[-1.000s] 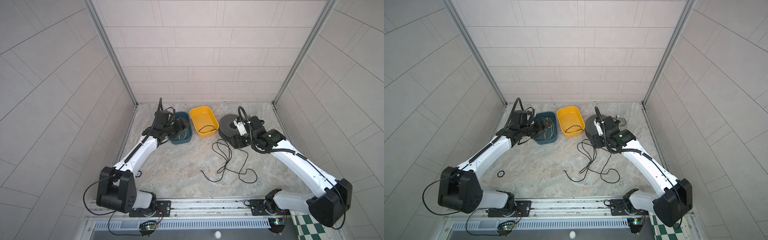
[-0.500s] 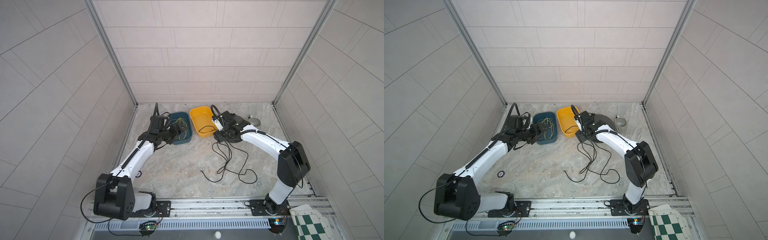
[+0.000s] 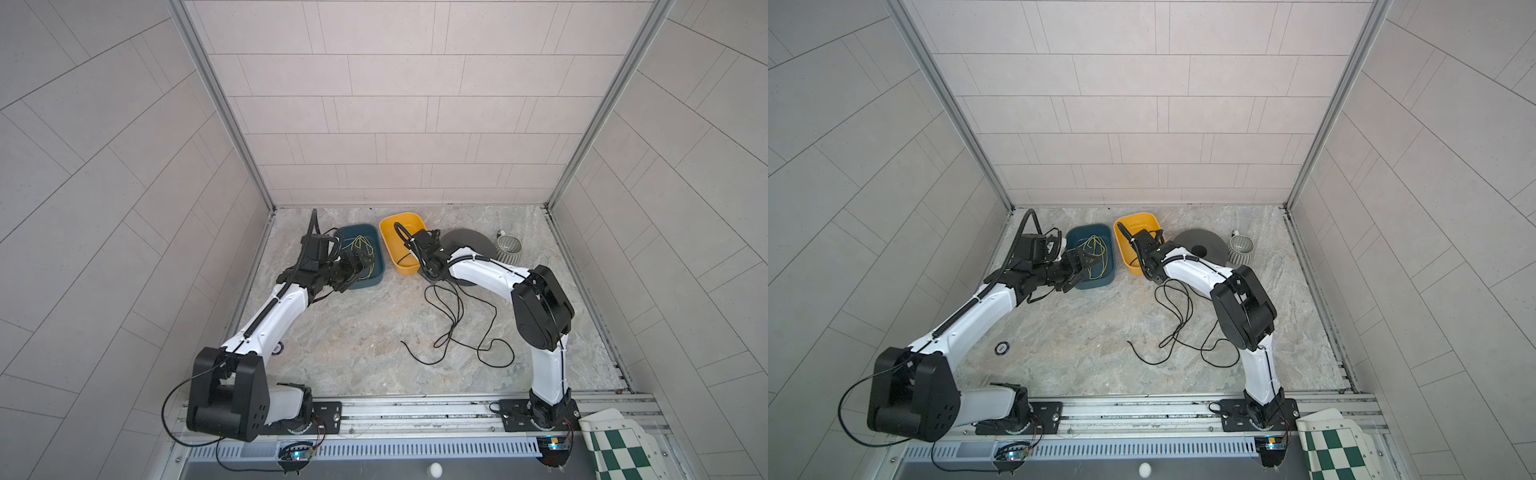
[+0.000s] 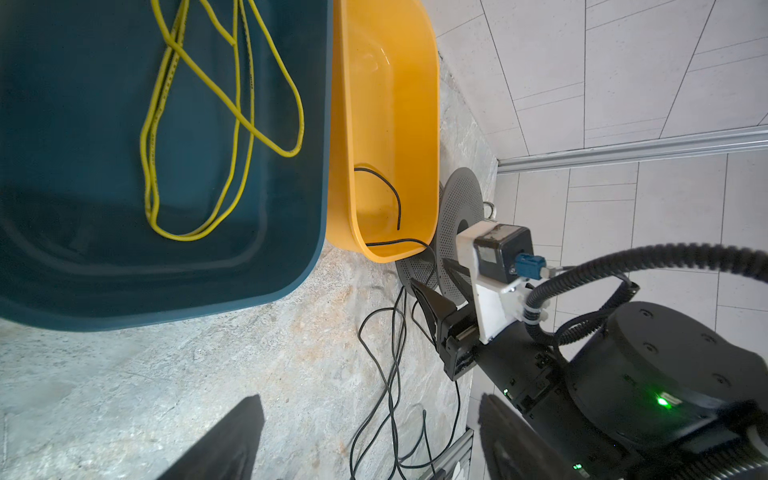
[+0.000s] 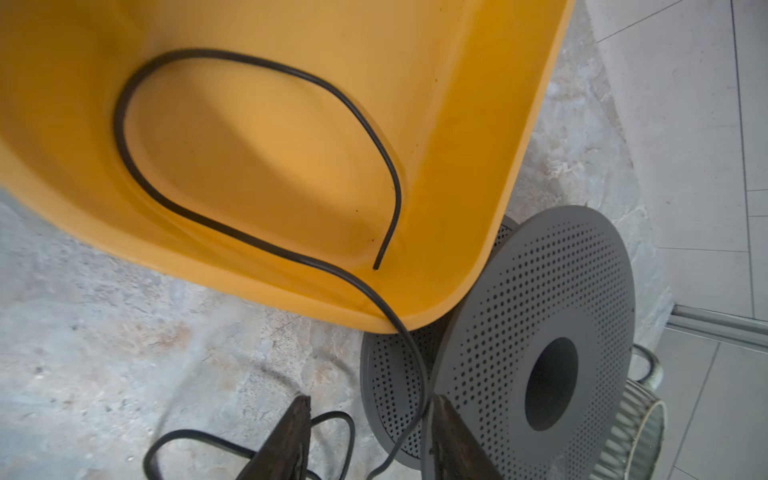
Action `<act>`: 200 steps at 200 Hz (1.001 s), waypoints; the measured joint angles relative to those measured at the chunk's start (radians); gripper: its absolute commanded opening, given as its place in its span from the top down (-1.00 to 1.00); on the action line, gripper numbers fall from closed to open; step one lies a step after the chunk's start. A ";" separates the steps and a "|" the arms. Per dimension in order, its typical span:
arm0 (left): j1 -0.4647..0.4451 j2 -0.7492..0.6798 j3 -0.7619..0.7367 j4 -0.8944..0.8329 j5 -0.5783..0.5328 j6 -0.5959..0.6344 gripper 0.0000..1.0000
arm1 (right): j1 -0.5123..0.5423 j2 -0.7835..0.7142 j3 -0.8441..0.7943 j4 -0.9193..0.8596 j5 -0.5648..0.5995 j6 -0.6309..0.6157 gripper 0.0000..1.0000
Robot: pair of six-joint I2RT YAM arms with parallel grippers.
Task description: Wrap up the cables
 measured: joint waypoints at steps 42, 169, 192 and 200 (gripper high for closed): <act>0.001 0.000 -0.002 0.012 0.005 -0.003 -0.75 | -0.005 0.040 0.026 0.013 0.061 -0.035 0.39; 0.002 0.000 -0.020 0.021 0.025 -0.017 -0.75 | 0.021 -0.113 -0.057 0.074 0.061 -0.054 1.00; 0.002 0.000 -0.020 0.039 0.048 -0.047 -0.75 | 0.039 -0.219 -0.065 0.072 0.045 -0.053 1.00; 0.002 0.000 -0.020 0.051 0.060 -0.064 -0.76 | 0.047 -0.256 -0.070 0.072 0.039 -0.053 1.00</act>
